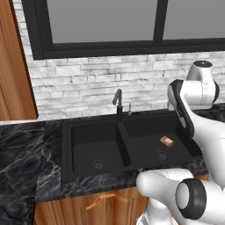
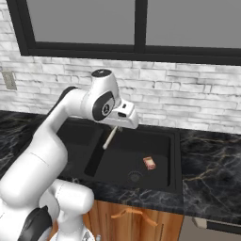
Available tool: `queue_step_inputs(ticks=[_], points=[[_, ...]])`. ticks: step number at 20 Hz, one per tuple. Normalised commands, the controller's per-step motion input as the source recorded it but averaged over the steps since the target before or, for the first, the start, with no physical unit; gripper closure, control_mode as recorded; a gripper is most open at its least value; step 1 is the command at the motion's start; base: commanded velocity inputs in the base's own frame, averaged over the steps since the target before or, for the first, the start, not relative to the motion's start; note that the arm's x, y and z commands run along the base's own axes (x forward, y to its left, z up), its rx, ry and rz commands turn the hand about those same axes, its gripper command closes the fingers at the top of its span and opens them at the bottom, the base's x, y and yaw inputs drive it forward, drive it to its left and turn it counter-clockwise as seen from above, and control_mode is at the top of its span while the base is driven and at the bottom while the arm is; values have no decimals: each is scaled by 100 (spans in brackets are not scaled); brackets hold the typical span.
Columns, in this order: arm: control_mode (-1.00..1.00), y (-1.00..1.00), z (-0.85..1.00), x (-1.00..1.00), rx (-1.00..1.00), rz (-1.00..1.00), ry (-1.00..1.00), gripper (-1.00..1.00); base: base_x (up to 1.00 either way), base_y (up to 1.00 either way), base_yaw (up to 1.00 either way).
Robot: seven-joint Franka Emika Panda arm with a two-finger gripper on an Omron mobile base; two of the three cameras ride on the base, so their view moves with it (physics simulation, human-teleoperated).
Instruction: Pick up the bar soap and dish brush from the sink, and place them back in the cabinet, and close the cabinet doors.
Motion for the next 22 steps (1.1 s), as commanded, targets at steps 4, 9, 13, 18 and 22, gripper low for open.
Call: queue_step_inputs(ticks=[4,9,13,18,22], points=[[-100,4,35,-11,0,0,-11,100,0,0,0],[-100,7,33,-23,0,0,-8,100,0,0,0],[-100,7,21,-34,0,0,-4,100,0,0,0],[-100,4,12,-36,0,0,0,100,0,0,0],[-100,15,8,-30,0,0,0,100,0,0,0]])
